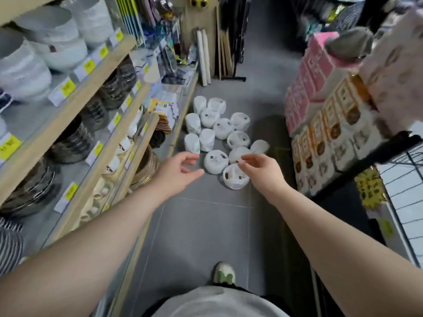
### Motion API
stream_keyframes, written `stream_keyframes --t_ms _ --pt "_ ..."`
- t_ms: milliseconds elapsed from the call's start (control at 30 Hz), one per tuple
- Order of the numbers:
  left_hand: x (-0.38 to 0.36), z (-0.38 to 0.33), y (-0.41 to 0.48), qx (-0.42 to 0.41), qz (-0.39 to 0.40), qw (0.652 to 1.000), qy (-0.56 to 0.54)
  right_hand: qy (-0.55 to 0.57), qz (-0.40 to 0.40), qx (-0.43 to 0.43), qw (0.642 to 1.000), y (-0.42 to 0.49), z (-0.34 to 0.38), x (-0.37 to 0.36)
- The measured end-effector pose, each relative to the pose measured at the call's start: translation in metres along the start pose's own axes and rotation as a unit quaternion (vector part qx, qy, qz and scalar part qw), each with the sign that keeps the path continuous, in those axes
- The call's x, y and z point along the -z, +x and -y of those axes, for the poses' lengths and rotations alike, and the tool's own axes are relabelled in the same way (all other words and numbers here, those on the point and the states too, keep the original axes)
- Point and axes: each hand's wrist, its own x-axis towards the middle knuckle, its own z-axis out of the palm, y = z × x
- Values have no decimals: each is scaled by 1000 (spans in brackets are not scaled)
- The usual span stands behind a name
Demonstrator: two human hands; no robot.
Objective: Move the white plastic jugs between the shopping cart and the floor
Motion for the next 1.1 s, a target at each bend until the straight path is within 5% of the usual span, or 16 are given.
stream_keyframes --t_ms 267,567,1100 --pt "-19 -5 161 28 61 998 -7 -29 -3 -66 997 146 -1 10" --pt "-87 51 358 49 199 978 46 4 -97 -169 981 310 -64 -5" --pt "-365 336 552 174 262 945 95 -79 -14 -275 958 548 -428 -108"
